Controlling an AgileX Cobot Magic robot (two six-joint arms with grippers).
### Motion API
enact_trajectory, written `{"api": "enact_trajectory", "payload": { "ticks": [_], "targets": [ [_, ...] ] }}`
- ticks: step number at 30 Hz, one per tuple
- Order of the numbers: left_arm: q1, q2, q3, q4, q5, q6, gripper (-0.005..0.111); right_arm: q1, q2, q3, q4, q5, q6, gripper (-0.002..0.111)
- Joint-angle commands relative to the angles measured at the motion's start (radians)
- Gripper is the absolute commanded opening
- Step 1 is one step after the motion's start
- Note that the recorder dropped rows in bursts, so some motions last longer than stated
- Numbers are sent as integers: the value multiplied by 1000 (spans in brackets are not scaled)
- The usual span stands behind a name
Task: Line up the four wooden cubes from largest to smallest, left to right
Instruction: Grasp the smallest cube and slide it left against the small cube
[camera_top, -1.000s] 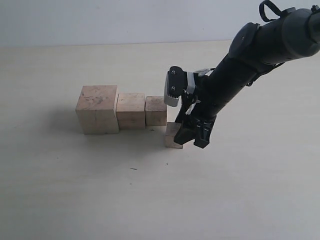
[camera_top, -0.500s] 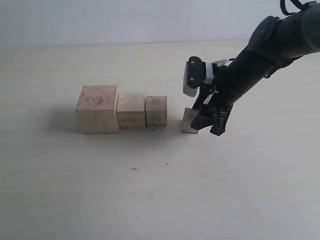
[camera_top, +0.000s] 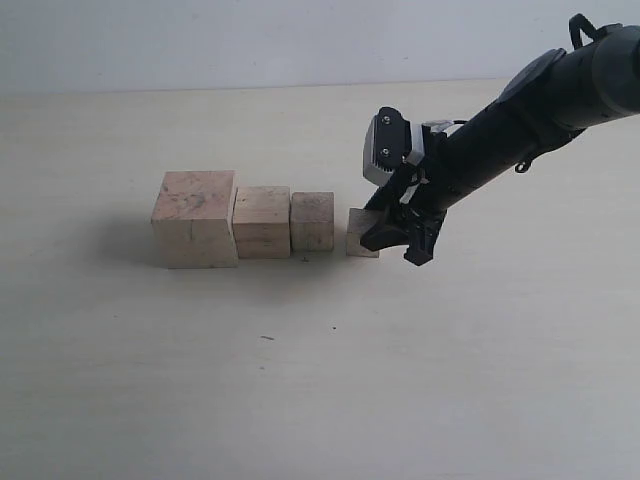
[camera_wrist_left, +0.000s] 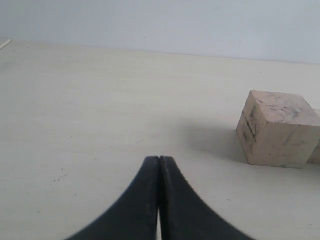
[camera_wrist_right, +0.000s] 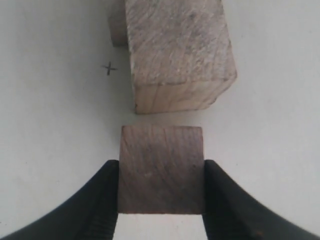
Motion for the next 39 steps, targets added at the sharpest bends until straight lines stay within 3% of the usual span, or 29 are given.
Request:
{"api": "enact_trajectory", "payload": {
  "ticks": [1,12,22,30,39],
  "targets": [
    [5,-5,3,1,-12,1,0,-1,55,-41,-26,13,-15,0],
    [5,-5,3,1,-12,1,0,-1,92,-101,-3,46,-212,0],
    [5,-5,3,1,-12,1,0,-1,126,-101,65,50,-197,1],
    [5,-5,3,1,-12,1,0,-1,123,-101,65,59,-195,25],
    [5,-5,3,1,-12,1,0,-1,105,-101,67,52,-159,61]
  ]
}}
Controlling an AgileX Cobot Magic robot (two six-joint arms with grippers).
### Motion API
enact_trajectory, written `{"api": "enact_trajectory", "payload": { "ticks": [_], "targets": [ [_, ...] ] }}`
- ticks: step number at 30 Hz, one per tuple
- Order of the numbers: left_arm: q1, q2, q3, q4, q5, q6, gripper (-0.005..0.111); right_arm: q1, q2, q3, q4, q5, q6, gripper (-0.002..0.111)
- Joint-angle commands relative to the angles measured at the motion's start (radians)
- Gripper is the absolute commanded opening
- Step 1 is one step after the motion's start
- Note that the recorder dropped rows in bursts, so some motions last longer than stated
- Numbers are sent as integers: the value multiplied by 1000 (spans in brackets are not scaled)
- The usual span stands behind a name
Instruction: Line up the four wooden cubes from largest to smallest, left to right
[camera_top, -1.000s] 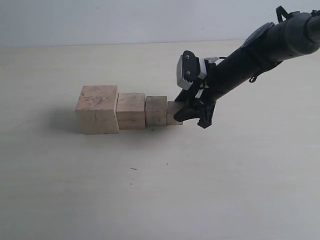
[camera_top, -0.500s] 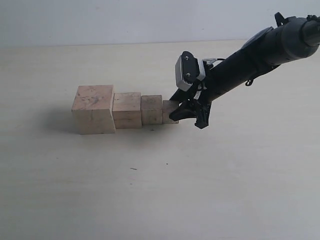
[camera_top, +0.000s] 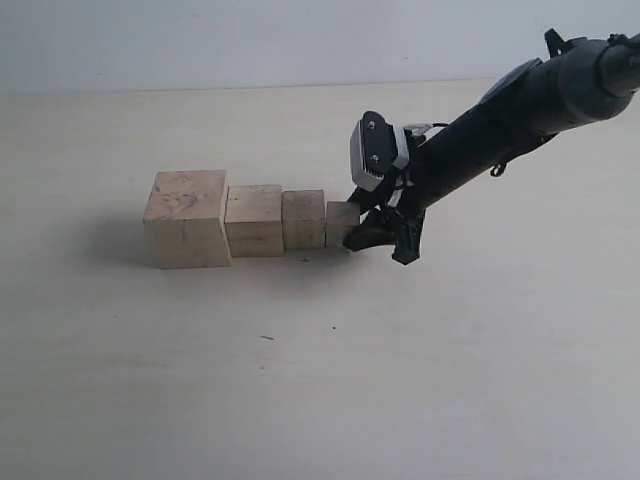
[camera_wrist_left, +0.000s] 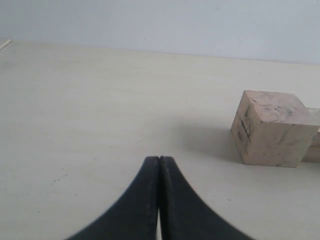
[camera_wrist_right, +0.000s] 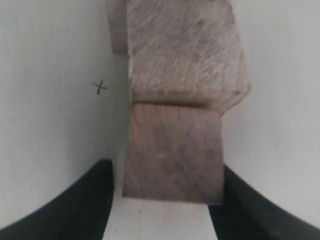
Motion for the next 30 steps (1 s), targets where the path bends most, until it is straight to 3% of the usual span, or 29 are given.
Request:
{"api": "enact_trajectory", "payload": {
  "ticks": [1,7,13,15,26,30],
  "targets": [
    [5,-5,3,1,-12,1,0,2,-13,4,-5,-15,16,65],
    [5,-5,3,1,-12,1,0,2,-121,4,-23,-44,150,68],
    [5,-5,3,1,-12,1,0,2,-243,4,-421,-74,618,65],
    [5,-5,3,1,-12,1,0,2,-235,7,-444,-98,695,55],
    [5,-5,3,1,-12,1,0,2,-130,7,-353,-95,695,0],
    [5,-5,3,1,-12,1,0,2,-106,7,-306,-85,681,0]
  ]
}}
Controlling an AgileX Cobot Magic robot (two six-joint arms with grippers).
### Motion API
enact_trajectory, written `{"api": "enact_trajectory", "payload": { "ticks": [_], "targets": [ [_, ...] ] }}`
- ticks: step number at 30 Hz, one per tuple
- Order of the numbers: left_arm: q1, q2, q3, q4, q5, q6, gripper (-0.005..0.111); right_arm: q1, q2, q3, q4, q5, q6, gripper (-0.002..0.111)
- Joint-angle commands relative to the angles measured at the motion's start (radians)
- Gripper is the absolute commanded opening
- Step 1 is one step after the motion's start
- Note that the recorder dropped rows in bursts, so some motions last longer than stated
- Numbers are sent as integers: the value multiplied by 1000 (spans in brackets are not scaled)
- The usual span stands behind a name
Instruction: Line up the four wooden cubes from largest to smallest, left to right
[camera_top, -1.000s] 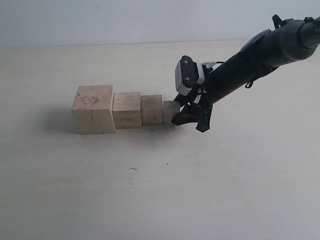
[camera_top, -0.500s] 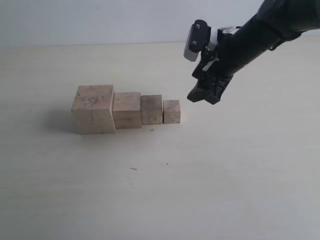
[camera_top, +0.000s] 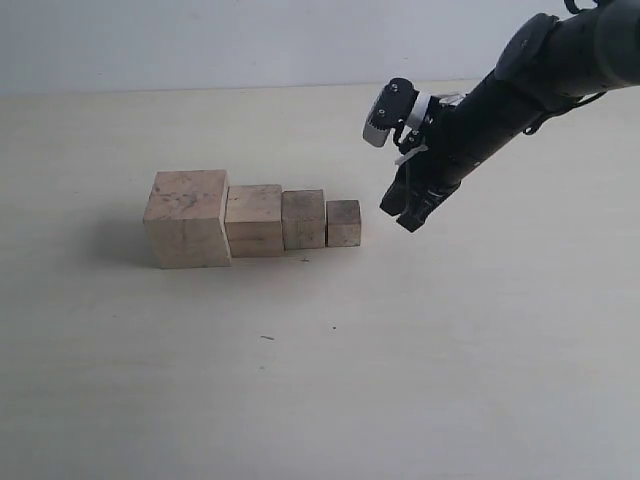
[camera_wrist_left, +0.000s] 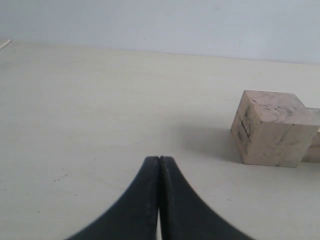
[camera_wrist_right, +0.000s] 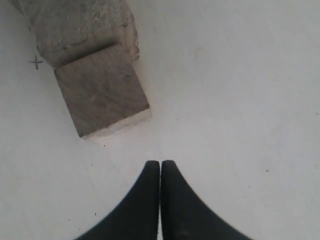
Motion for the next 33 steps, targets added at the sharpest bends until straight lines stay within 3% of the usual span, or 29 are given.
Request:
{"api": "enact_trajectory", "payload": {
  "ticks": [1,33],
  "targets": [
    [5,-5,3,1,-12,1,0,2,18,2,61,5,-12,0],
    [5,-5,3,1,-12,1,0,3,65,2,251,102,-95,0]
  ]
}}
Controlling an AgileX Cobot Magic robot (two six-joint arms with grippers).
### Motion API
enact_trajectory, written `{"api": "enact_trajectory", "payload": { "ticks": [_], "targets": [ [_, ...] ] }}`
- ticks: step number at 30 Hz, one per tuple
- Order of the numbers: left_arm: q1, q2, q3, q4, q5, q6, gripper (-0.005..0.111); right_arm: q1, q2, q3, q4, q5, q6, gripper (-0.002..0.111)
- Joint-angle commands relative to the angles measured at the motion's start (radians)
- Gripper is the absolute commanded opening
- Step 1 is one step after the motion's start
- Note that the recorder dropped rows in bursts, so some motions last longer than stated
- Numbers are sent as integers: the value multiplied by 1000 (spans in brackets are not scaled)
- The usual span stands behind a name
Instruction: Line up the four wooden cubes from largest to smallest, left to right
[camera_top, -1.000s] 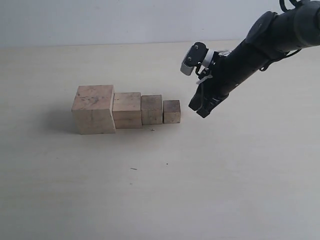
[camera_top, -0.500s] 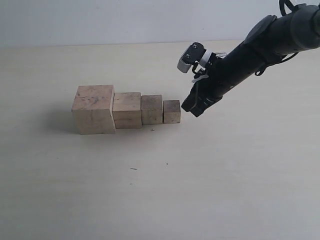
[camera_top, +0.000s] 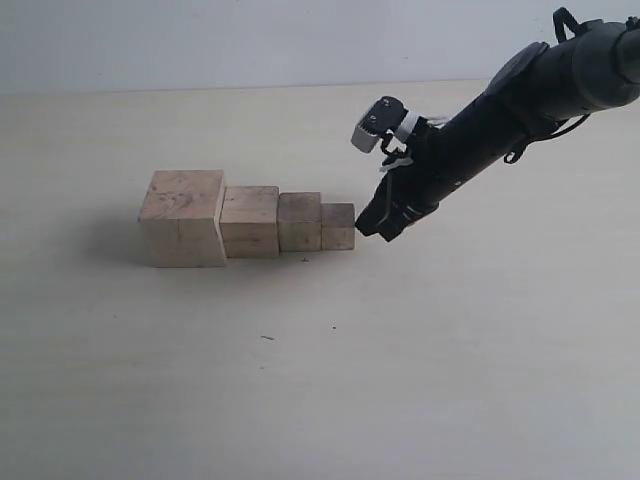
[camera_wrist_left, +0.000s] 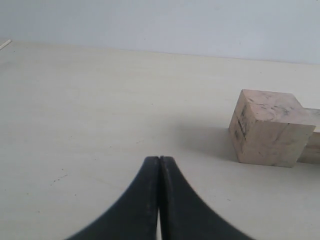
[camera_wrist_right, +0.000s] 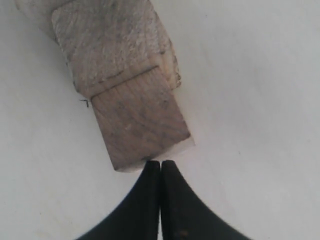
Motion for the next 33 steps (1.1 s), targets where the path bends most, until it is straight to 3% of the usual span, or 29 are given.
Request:
{"api": "enact_trajectory", "payload": {
  "ticks": [1,7,16,23,28,33],
  "targets": [
    [5,-5,3,1,-12,1,0,3,-1,0,19,-1,-15,0],
    [5,-5,3,1,-12,1,0,3,-69,0,-107,-25,42,0],
    [5,-5,3,1,-12,1,0,-3,-315,0,-214,-178,427,0],
    [5,-5,3,1,-12,1,0,-3,-544,20,-212,-161,669,0],
    [5,-5,3,1,-12,1,0,-3,-717,131,-207,-186,792,0],
    [5,-5,3,1,-12,1,0,-3,-924,327,-206,-325,1009,0]
  ]
}}
